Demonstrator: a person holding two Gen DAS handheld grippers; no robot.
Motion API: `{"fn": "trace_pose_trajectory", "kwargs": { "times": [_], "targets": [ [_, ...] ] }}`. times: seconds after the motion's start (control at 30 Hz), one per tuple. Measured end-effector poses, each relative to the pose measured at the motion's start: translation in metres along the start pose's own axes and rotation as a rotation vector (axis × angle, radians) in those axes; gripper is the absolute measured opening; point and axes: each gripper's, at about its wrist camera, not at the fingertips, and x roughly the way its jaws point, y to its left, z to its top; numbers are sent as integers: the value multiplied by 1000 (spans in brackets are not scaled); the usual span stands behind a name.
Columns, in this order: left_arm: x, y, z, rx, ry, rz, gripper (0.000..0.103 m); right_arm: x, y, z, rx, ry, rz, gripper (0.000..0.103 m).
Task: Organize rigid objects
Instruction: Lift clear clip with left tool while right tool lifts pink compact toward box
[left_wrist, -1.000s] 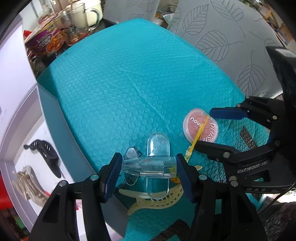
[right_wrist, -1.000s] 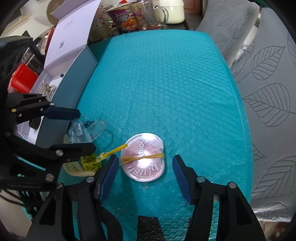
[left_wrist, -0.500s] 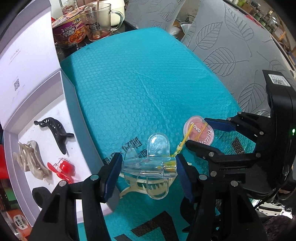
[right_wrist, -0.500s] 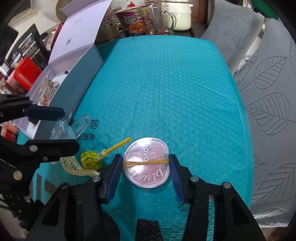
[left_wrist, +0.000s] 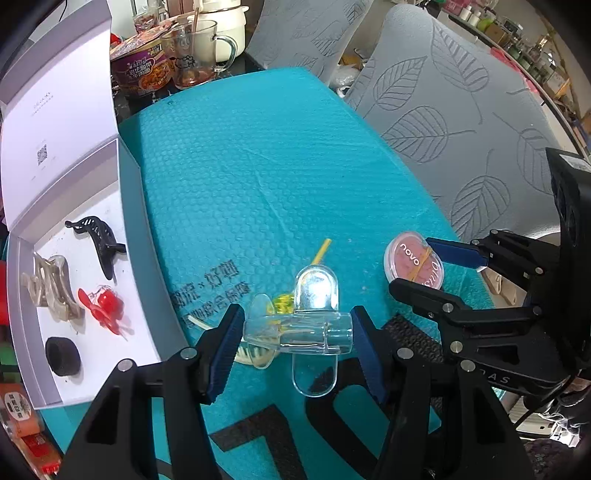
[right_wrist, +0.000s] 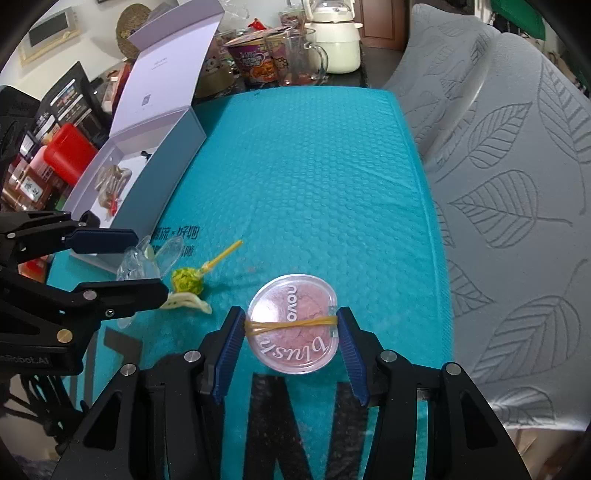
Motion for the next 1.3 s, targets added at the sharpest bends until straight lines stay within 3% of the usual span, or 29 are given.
{"fn": "trace_pose_trajectory", "kwargs": {
  "times": [0.67, 1.3],
  "targets": [
    [-60, -49, -58, -51, -128, 25, 58, -78, 16, -53, -44, -66, 15, 50],
    [-119, -58, -127, -210, -261, 127, 58, -120, 71, -90, -223, -107, 144, 50]
  ]
}}
